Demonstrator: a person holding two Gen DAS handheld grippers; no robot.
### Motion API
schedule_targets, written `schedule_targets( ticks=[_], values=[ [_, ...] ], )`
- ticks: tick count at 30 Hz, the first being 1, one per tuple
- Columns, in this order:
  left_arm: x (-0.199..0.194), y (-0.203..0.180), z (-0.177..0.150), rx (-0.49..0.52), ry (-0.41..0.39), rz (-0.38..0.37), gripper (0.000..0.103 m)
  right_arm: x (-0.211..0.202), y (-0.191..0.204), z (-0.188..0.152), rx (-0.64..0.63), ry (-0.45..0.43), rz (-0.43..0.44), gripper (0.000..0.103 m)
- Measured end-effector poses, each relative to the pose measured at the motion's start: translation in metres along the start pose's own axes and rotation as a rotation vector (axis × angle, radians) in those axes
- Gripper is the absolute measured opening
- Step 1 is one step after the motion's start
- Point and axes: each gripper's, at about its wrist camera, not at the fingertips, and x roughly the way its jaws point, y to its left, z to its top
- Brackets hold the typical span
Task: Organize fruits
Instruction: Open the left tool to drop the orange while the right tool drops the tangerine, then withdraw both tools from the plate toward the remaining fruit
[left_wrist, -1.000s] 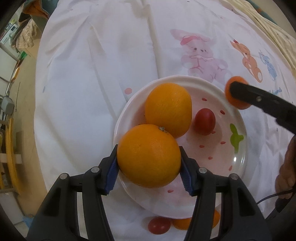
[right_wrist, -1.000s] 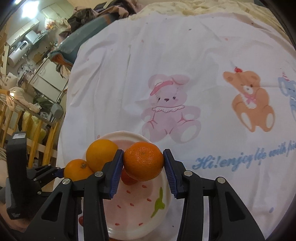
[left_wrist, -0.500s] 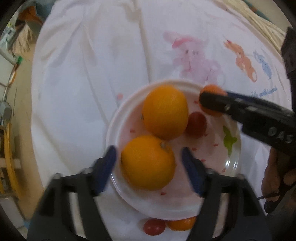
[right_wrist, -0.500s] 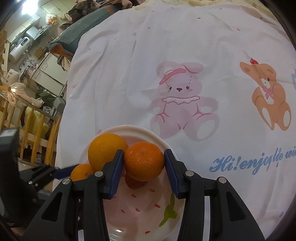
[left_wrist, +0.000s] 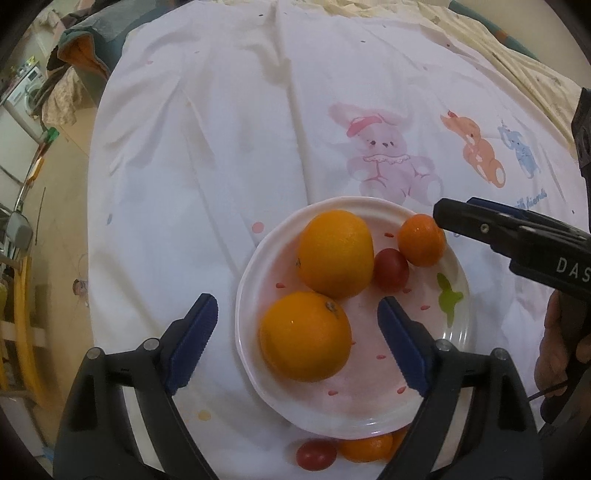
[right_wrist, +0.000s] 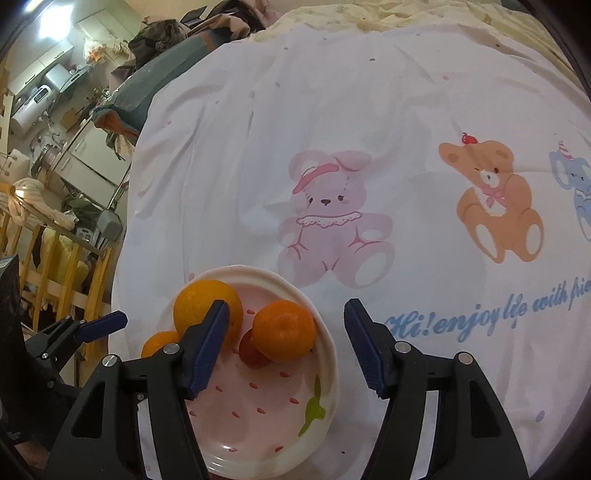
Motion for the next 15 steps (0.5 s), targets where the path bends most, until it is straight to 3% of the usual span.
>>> schedule_targets(
  ticks=[9,15],
  values=[
    [-0.010,-0.001,-0.003,-0.003,-0.034,-0.003,0.086,-0.024,0.002,-0.005,0.004,-0.028,-0.024,0.067],
    [-0.033,0.010,-0.006,-0.039,-0.103,-0.007,0.086,-0.053,0.001,-0.013,0.015,-0.054,-0.046,0.067]
  ],
)
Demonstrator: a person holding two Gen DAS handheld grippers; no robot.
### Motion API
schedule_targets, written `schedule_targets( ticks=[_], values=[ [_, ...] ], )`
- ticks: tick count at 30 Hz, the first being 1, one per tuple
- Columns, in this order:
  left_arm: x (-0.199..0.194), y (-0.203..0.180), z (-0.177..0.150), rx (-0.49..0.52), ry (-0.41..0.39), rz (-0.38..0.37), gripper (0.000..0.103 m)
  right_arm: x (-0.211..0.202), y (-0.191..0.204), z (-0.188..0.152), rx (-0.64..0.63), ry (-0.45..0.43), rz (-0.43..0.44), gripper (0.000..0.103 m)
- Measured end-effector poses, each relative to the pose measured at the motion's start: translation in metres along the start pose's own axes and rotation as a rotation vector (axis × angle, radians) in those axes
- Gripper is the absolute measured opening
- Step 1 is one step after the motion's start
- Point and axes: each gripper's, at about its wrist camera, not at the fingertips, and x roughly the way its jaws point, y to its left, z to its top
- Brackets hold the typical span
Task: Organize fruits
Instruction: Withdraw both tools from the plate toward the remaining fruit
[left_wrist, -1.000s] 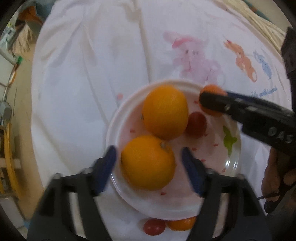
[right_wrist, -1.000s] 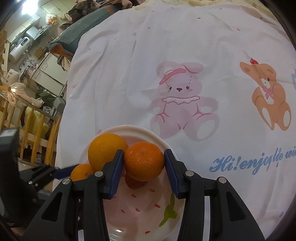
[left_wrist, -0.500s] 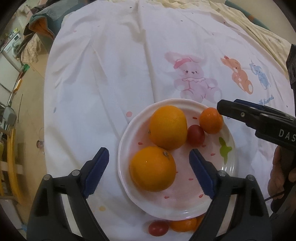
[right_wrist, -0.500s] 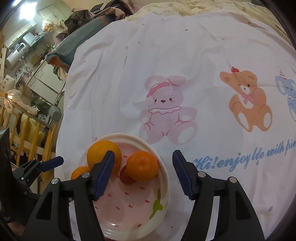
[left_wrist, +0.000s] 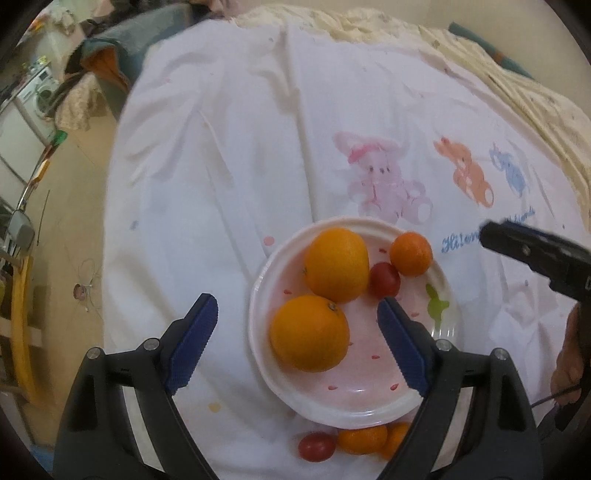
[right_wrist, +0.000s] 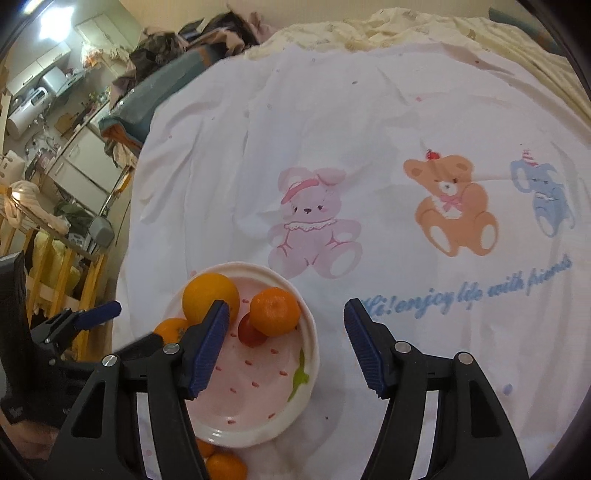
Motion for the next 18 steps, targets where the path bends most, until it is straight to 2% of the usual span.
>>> schedule_targets(
  ticks=[6,12,18],
  values=[
    [-0.026,0.010,-0.006,-0.016,-0.077,0.008,0.086,-0.023,-0.005,-0.024,0.036,-0.018,0.000,0.067],
    [-0.038,0.020,-0.025,-0.059,-0.072,-0.027,0.086,-0.040,0.000,-0.049,0.059,-0.030,0.004,0.067],
    [-0.053,0.022,-0.040,-0.061,-0.090,-0.043,0.086,-0.052,0.007,-0.074,0.060,-0.036,-0.008,0.067]
  ],
)
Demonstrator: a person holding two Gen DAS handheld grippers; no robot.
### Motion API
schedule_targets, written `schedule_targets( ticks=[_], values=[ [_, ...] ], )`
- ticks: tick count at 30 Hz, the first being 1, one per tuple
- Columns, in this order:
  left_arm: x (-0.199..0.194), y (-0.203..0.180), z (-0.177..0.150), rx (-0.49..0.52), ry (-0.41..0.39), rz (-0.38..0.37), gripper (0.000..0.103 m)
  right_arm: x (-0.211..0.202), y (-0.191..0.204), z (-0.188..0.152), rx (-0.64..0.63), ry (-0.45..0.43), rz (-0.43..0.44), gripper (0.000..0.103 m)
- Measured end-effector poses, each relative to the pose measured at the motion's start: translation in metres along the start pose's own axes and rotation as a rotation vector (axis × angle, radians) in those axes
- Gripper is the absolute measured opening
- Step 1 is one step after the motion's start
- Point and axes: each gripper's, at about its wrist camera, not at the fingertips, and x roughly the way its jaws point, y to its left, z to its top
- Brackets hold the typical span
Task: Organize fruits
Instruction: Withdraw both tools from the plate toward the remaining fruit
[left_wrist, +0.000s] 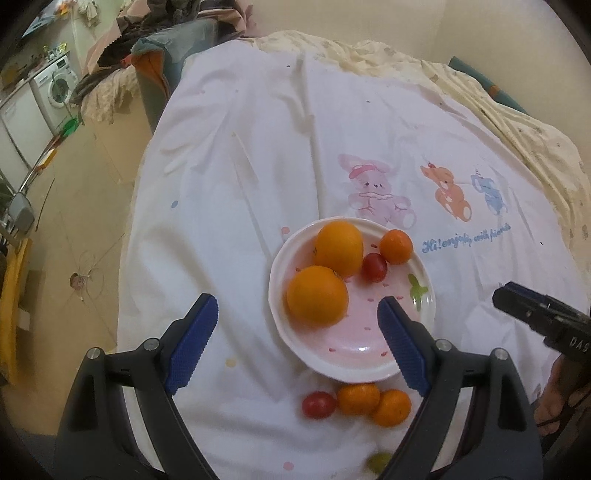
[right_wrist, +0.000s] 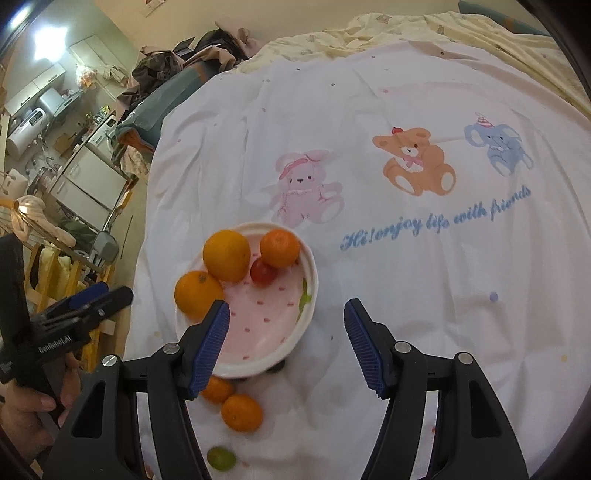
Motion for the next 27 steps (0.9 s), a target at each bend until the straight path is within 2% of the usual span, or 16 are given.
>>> schedule_targets(
  ticks=[10,13,18,23,27],
  values=[
    [-0.013,0.004,-0.024,0.014,0.016,-0.014,0.086,-0.010,0.000,-0.031,0.014,0.007,-0.034,0.067],
    [-0.014,0.008,-0.030,0.016,0.019,-0.004,0.086,-0.006,-0.001,-0.038,-0.019,0.024,-0.073,0.067],
    [-0.009,0.015,-0.040,0.007,0.040,0.010,0.086,0.006,-0.009,-0.047,-0.016,0.090,-0.100,0.067],
    [-0.006,0.020,-0.039,-0.007,0.043,0.014,0.086,0.024,0.004,-0.053,-0.094,0.142,-0.138,0.066],
    [-0.001,0.025,-0.037,-0.060,0.073,-0.020,0.086,0.050,0.015,-0.059,-0.173,0.199,-0.160,0.058]
  ],
)
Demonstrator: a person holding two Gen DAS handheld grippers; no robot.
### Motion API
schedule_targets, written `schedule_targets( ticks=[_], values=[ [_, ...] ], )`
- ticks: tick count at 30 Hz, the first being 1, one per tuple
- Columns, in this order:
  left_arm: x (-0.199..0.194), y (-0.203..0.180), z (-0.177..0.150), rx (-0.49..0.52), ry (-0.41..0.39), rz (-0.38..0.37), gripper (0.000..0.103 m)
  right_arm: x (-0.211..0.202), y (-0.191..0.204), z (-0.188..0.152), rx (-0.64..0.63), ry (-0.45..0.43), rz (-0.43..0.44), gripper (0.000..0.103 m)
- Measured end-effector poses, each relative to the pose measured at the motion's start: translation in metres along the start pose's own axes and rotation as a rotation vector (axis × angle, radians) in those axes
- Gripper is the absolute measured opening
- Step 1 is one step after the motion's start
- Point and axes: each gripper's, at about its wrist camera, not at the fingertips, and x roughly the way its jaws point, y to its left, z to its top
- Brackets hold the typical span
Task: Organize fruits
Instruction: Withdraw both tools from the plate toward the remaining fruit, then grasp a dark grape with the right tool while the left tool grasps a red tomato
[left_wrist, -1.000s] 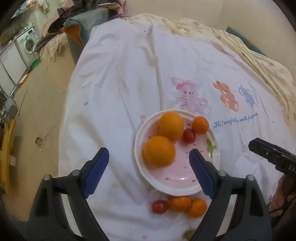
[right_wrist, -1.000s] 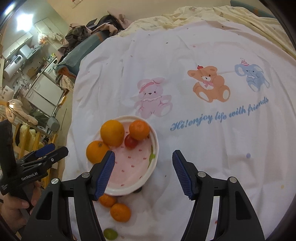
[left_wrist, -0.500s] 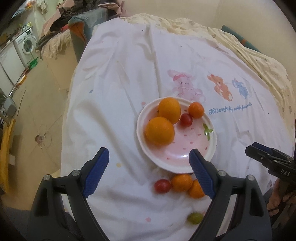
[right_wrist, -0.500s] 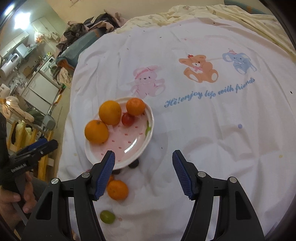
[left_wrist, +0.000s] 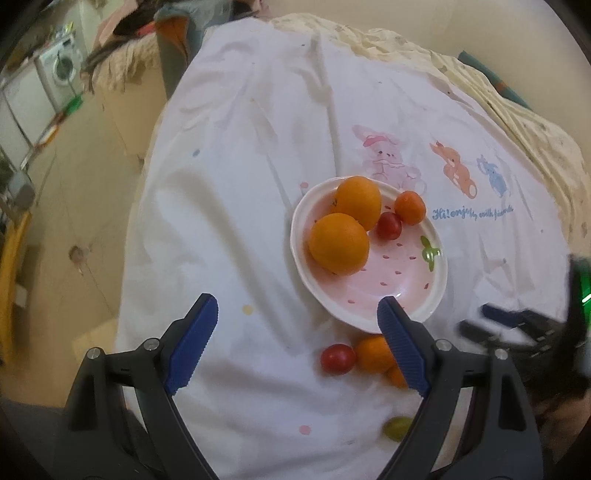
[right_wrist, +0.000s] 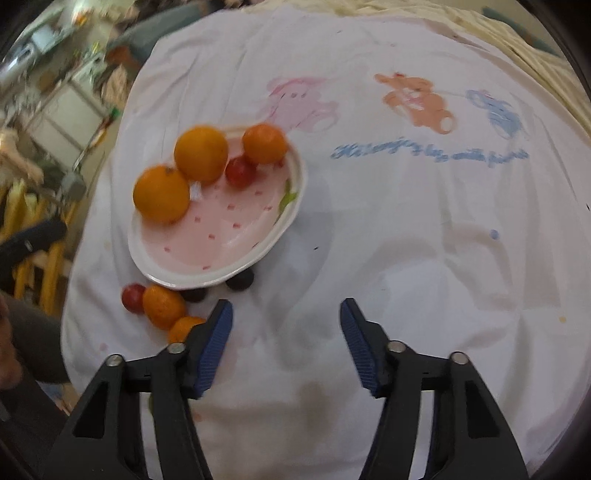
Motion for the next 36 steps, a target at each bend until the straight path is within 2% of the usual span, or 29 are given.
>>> schedule_targets(
  ticks=[6,11,17,18,20,28,32,36],
  values=[
    [-0.006,0.001,0.004,-0.018,-0.018,-0.027,0.086,0.034,0.018,0.002,-0.084,0.071,-0.028,0.053],
    [-0.001,0.003,0.005,-0.041,0.011,-0.048,0.086,0.046,0.027,0.009,-0.112,0.070,-0.004,0.047],
    [0.003,0.001,0.005,-0.038,0.022,-0.039,0.086,0.058,0.042,0.012,-0.201,0.042,-0.052,0.046],
    [0.004,0.001,0.005,-0.037,0.023,-0.037,0.086,0.058,0.041,0.013,-0.198,0.037,-0.047,0.041],
    [0.005,0.001,0.005,-0.035,0.026,-0.031,0.086,0.057,0.041,0.014,-0.195,0.038,-0.021,0.025],
    [0.012,0.005,0.002,-0.041,0.050,-0.015,0.086,0.042,0.029,0.009,-0.162,0.046,0.005,0.024],
    [0.015,0.009,-0.003,-0.044,0.080,-0.003,0.086,0.020,0.021,0.001,-0.098,0.054,0.034,0.024],
    [0.021,0.011,-0.009,-0.041,0.117,0.006,0.084,-0.005,0.023,0.000,-0.084,0.009,0.060,0.024]
  ],
)
